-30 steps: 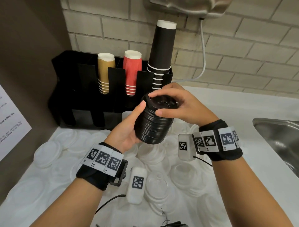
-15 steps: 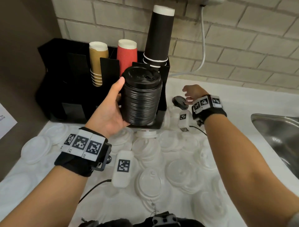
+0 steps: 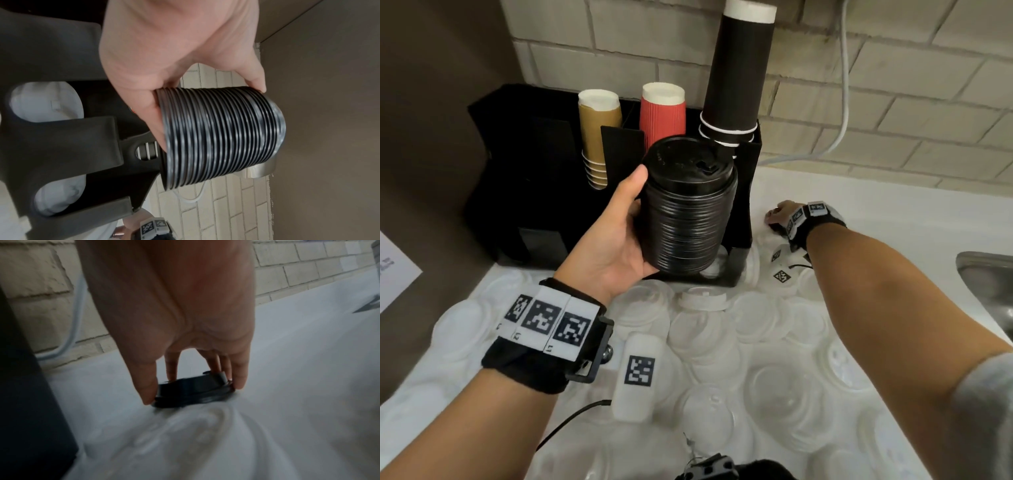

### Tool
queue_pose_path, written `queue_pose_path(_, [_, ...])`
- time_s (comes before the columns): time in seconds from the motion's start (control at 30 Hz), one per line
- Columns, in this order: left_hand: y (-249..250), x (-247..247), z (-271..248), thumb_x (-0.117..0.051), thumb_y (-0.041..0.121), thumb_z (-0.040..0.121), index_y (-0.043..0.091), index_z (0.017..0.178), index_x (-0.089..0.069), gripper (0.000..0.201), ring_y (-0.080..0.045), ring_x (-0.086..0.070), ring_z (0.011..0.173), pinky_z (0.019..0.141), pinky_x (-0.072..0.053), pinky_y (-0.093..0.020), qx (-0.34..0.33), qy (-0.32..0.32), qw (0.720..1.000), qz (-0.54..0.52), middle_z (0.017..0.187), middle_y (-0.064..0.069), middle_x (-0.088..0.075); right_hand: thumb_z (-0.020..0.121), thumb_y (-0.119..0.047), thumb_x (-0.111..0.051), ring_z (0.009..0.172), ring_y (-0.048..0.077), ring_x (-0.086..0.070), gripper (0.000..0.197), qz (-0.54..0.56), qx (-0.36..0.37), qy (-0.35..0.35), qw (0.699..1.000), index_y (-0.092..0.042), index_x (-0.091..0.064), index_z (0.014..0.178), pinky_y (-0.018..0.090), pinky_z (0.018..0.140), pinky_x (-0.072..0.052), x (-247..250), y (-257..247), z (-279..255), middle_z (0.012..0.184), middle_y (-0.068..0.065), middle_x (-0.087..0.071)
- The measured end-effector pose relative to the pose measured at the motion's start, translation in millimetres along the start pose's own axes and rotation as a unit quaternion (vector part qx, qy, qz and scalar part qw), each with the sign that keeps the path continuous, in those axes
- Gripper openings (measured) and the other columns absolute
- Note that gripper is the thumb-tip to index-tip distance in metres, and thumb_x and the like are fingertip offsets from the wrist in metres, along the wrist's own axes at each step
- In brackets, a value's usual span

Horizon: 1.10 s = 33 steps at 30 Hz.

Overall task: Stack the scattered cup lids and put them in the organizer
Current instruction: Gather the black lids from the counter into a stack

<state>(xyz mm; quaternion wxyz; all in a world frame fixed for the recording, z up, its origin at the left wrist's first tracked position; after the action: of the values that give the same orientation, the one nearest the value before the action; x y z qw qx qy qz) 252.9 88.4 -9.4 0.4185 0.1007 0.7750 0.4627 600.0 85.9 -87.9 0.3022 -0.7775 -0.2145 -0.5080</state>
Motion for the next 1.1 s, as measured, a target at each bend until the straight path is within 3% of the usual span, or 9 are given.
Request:
queue_pose_path(0.23, [-4.6, 0.1, 1.0, -0.073, 0.064, 0.054, 0.021, 0.131, -0.056, 0.090, -0.027, -0.066, 0.112, 0.076, -0.058, -0.043, -0.002, 0.000, 1.000, -0.003, 0.127, -0.006, -0.066, 0.099, -0.029, -0.047, 0.129, 0.034, -0.044, 0.052, 0.240, -0.048, 0.108, 0.964, 0.000, -0.038, 0.141, 0.036, 0.103, -0.036, 31.0, 6.9, -13.2, 0.141, 0.021, -0.045])
queue_pose_path(0.33, [-8.8, 0.3, -3.8, -0.076, 0.062, 0.052, 0.018, 0.133, -0.055, 0.094, -0.028, -0.065, 0.112, 0.076, -0.058, -0.044, 0.002, 0.005, 1.000, -0.028, 0.130, -0.008, -0.064, 0.097, -0.041, -0.039, 0.094, 0.032, -0.056, 0.056, 0.396, -0.048, 0.117, 0.909, -0.002, -0.040, 0.136, 0.037, 0.076, -0.043, 38.5, 9.4, -49.1, 0.108, 0.016, -0.057])
queue_pose_path(0.4, [-13.2, 0.7, -7.6, -0.079, 0.061, 0.049, 0.017, 0.135, -0.054, 0.100, -0.029, -0.064, 0.114, 0.078, -0.058, -0.045, 0.009, 0.006, 0.999, -0.032, 0.132, -0.008, -0.062, 0.093, -0.046, -0.039, 0.073, 0.024, -0.049, 0.057, 0.468, -0.053, 0.116, 0.875, -0.004, -0.041, 0.132, 0.031, 0.063, -0.035, 35.9, 12.7, -81.2, 0.091, 0.010, -0.052])
queue_pose_path(0.53, [-25.7, 3.6, -25.8, -0.084, 0.064, 0.043, 0.022, 0.131, -0.060, 0.100, -0.027, -0.064, 0.114, 0.088, -0.055, -0.046, 0.014, -0.016, 1.000, 0.003, 0.127, -0.006, -0.066, 0.089, -0.052, -0.042, 0.098, 0.021, -0.052, 0.044, 0.564, -0.011, 0.120, 0.817, -0.024, -0.045, 0.123, 0.036, 0.079, -0.037, 24.0, 1.9, -158.8, 0.117, 0.006, -0.055])
queue_pose_path(0.63, [-37.8, 8.2, -39.0, -0.081, 0.067, 0.046, 0.027, 0.120, -0.068, 0.085, -0.023, -0.066, 0.111, 0.082, -0.057, -0.044, 0.006, -0.027, 0.999, 0.044, 0.122, -0.002, -0.069, 0.084, -0.051, -0.045, 0.097, 0.009, -0.056, 0.033, 0.594, 0.143, 0.126, 0.781, -0.039, -0.052, 0.114, 0.035, 0.077, -0.046, 25.0, -27.4, -225.2, 0.115, -0.007, -0.059])
queue_pose_path(0.77, [-51.2, 12.6, -58.6, -0.076, 0.065, 0.060, 0.037, 0.093, -0.075, 0.043, -0.012, -0.071, 0.096, 0.068, -0.059, -0.034, -0.006, -0.021, 0.996, 0.088, 0.100, 0.009, -0.075, 0.075, -0.048, -0.056, 0.077, 0.000, -0.057, 0.039, 0.533, 0.302, 0.103, 0.784, -0.048, -0.058, 0.113, 0.029, 0.075, -0.049, 19.8, -67.0, -310.0, 0.084, -0.014, -0.056])
queue_pose_path(0.87, [-57.0, 15.2, -73.2, -0.061, 0.061, 0.076, 0.042, 0.088, -0.077, 0.027, -0.009, -0.072, 0.093, 0.066, -0.058, -0.027, 0.000, -0.023, 0.993, 0.119, 0.098, 0.008, -0.076, 0.075, -0.037, -0.067, 0.082, 0.005, -0.061, 0.036, 0.502, 0.337, 0.107, 0.790, -0.037, -0.064, 0.111, 0.019, 0.073, -0.049, 10.4, -81.3, -339.6, 0.088, -0.018, -0.059])
queue_pose_path(1.0, [-59.6, 21.5, -90.8, -0.071, 0.068, 0.066, 0.036, 0.104, -0.074, 0.050, -0.012, -0.070, 0.099, 0.070, -0.058, -0.029, -0.004, -0.016, 0.990, 0.137, 0.107, 0.004, -0.075, 0.084, -0.015, -0.071, 0.109, 0.014, -0.060, 0.030, 0.457, 0.337, 0.116, 0.815, -0.018, -0.067, 0.114, 0.028, 0.094, -0.047, -2.4, -90.3, -348.4, 0.115, 0.000, -0.065])
queue_pose_path(1.1, [-58.5, 28.1, -100.2, -0.074, 0.069, 0.052, 0.027, 0.120, -0.065, 0.080, -0.017, -0.069, 0.104, 0.078, -0.058, -0.037, -0.010, 0.022, 0.992, 0.127, 0.111, 0.002, -0.073, 0.083, -0.018, -0.073, 0.114, 0.015, -0.057, 0.029, 0.438, 0.334, 0.129, 0.825, -0.026, -0.069, 0.111, 0.033, 0.098, -0.046, -9.4, -95.3, -351.9, 0.116, -0.003, -0.065])
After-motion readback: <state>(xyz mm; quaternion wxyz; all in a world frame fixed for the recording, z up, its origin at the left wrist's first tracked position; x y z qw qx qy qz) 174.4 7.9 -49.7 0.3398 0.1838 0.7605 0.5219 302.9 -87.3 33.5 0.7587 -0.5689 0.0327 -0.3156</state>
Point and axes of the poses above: each hand's wrist, its own z-axis towards the middle knuckle, its own x-axis out of the back of the hand, y = z × x, the point moved 5 cm from there along z, towards the middle knuckle
